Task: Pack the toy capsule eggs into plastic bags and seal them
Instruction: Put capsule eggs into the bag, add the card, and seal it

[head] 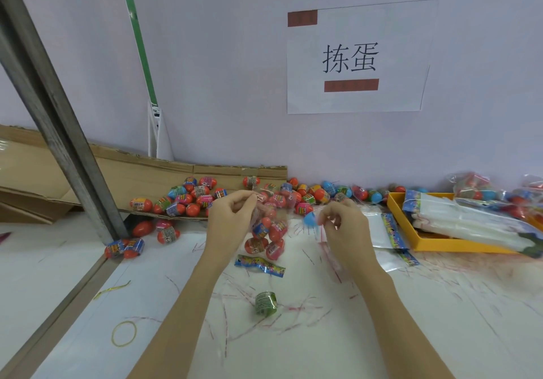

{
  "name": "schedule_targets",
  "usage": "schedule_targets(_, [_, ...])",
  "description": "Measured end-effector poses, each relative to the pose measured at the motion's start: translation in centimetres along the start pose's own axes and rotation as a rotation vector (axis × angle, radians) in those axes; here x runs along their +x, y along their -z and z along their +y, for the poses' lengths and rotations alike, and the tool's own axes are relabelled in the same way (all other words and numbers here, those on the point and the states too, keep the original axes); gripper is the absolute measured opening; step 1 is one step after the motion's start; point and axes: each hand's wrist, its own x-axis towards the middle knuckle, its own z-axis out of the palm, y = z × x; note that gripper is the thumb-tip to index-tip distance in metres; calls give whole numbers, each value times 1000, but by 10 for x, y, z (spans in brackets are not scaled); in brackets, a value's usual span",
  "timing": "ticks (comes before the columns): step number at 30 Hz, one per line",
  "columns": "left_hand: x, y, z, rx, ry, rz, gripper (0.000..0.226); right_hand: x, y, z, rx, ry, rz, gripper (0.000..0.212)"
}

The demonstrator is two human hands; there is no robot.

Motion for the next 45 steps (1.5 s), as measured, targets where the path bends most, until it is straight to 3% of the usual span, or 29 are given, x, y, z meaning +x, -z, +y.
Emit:
schedule_targets(7, [-1, 0, 1, 3, -1, -16, 21, -6, -1, -11, -2, 113, -176, 43])
schedule_targets(11, [0, 1, 1, 21, -12, -29, 23, -5, -5, -11, 49, 95, -127, 31])
schedule_targets(15, [1, 0, -2, 30, -24, -32, 23, -1, -6, -4, -63, 66, -72, 14])
schedule_targets(20, [2, -1, -4, 63, -36, -60, 20, -3, -6, -6, 11, 54, -86, 32])
schedule_targets(25, [2, 0, -4, 54, -2, -67, 19, -1, -8, -5, -50, 75, -81, 30])
schedule_targets(29, [3, 0, -5, 0, 41, -86, 19, -3, -6, -8, 84, 65, -42, 26])
schedule_targets(34, [2, -2, -6, -56, 2, -82, 30, -8, -8, -19, 488, -72, -184, 27])
schedule_targets(37, [3, -3, -10, -72, 22, -98, 19, -9, -9, -27, 654, -109, -230, 29])
schedule_targets(41, [3, -4, -10, -120, 74, -121, 17, -12, -12, -24, 577, -7, -144, 11])
schedule_targets(45, [6, 0, -8, -190, 222, -220, 27, -12, -14, -19, 566, -38, -98, 16])
